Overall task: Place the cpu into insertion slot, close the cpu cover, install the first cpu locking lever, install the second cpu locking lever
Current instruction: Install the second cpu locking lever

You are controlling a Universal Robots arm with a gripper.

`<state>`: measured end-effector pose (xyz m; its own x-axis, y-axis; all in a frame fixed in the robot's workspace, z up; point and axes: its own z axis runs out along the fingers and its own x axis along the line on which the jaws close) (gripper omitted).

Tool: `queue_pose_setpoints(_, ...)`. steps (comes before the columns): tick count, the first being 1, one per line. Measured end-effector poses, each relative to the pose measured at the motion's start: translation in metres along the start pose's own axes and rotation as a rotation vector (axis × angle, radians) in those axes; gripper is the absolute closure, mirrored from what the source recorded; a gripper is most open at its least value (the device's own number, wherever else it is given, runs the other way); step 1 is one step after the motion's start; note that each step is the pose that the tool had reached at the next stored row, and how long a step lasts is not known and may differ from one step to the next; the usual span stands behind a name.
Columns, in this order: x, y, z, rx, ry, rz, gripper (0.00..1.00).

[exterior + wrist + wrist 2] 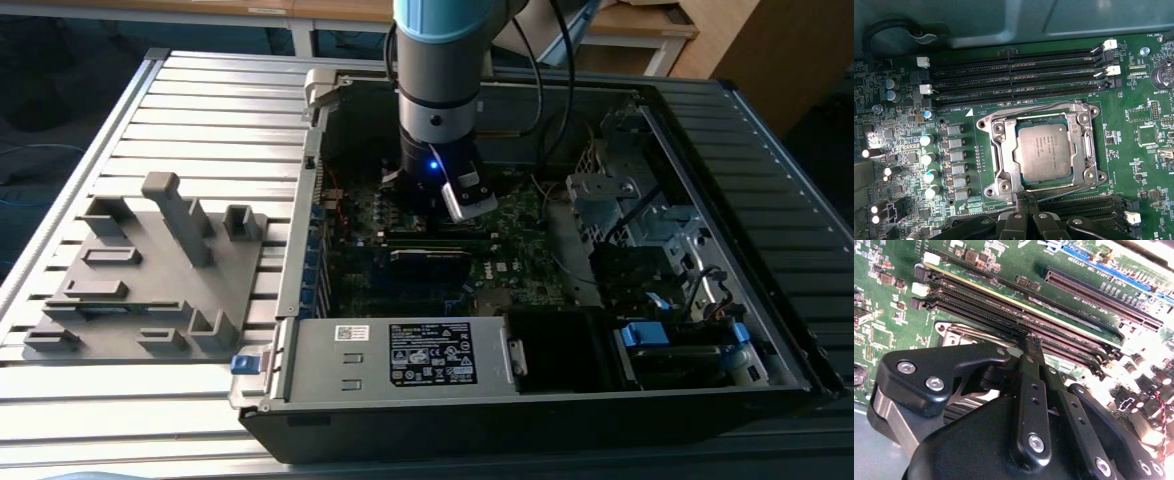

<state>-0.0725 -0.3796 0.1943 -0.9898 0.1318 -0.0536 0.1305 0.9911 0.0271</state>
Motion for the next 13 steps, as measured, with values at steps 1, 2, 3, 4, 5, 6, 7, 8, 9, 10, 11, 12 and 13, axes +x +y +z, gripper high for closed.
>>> queue_pose_setpoints(1,0.0,0.0,0.0,0.0,0.0,0.0,0.9)
queue_pose_setpoints(2,0.0,0.0,0.0,0.0,0.0,0.0,0.9)
queue_pose_setpoints(3,0.0,0.0,0.0,0.0,0.0,0.0,0.9)
queue_pose_setpoints(4,0.0,0.0,0.0,0.0,-0.0001,0.0,0.9)
queue_pose_setpoints(5,0.0,0.0,0.0,0.0,0.0,0.0,0.9)
queue_pose_setpoints(6,0.0,0.0,0.0,0.0,0.0,0.0,0.9)
queue_pose_setpoints(7,0.0,0.0,-0.0001,-0.0001,-0.0001,0.0,0.9)
queue_pose_setpoints(8,-0.0001,0.0001,-0.0008,-0.0008,-0.0004,0.0,0.9)
queue_pose_setpoints(9,-0.0002,0.0003,-0.0018,-0.0017,-0.0009,0.0,0.9)
queue_pose_setpoints(10,-0.0003,0.0003,-0.0037,-0.0012,-0.0006,0.0,0.9)
queue_pose_setpoints(11,-0.0004,0.0002,-0.0057,-0.0002,-0.0001,0.0,0.9)
queue_pose_setpoints(12,-0.0004,0.0002,-0.0066,-0.0003,-0.0001,0.0,0.9)
queue_pose_setpoints(13,-0.0004,0.0003,-0.0066,-0.0005,-0.0001,0.0,0.9)
